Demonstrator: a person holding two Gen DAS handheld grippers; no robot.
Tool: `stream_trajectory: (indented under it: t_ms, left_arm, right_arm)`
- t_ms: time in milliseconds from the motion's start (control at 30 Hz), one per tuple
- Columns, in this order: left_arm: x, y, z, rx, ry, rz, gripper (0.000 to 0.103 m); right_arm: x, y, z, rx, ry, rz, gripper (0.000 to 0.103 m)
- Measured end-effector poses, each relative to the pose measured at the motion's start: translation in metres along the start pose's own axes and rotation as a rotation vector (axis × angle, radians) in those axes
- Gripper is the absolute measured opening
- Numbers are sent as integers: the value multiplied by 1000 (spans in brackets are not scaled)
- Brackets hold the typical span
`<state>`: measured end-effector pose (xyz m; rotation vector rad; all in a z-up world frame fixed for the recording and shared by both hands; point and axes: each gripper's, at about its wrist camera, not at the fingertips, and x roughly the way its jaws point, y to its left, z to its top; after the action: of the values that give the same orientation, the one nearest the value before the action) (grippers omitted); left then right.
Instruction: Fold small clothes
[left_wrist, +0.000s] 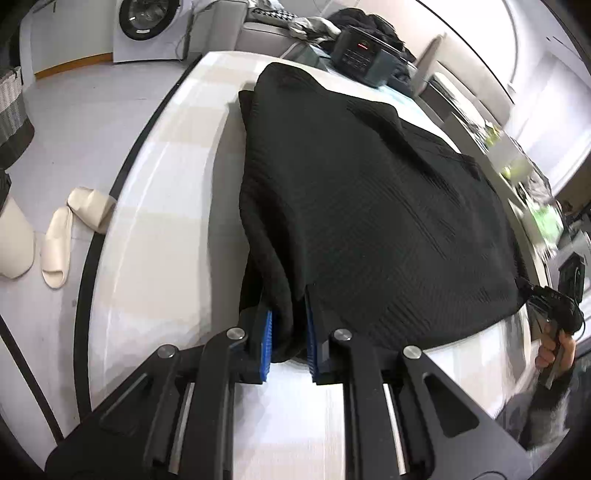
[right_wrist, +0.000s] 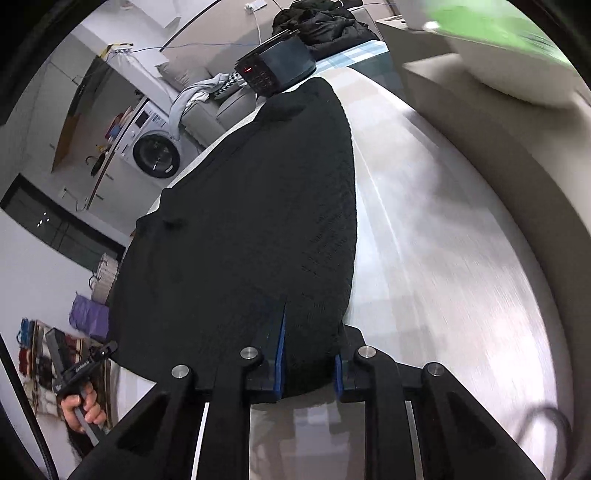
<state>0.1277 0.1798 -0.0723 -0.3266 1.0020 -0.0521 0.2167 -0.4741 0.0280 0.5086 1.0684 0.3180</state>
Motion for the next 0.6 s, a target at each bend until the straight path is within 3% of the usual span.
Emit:
stream_trajectory:
  t_ms: [100, 167, 233, 300, 467, 500, 600]
  left_arm:
    - [-15, -1, -28, -2, 7, -35, 14]
    - [-20, 1, -37, -26, 6, -36, 25]
    - [-24, 5, -39, -69, 3, 4, 46]
    - [-28, 7, -36, -102, -21, 17, 53]
    - [-36, -1, -18, -106, -104, 62, 76]
    - [-37, -5, -12, -98, -120, 66, 84]
    - [-37, -13, 17, -87, -165, 47, 94]
  right_arm:
    - [-20, -5, -25, -22, 7, -8, 19]
    - [-28, -4, -35, -51, 13, -34, 21]
    - [-33, 2, -36, -76, -3, -67, 35]
    - [-39, 7, -23, -67, -65, -79, 50]
    - [-52, 23, 6, -67, -254, -108, 50]
    - [-50, 30, 14, -66, -277, -101, 50]
    - [-34, 47, 42, -39, -304, -74, 54]
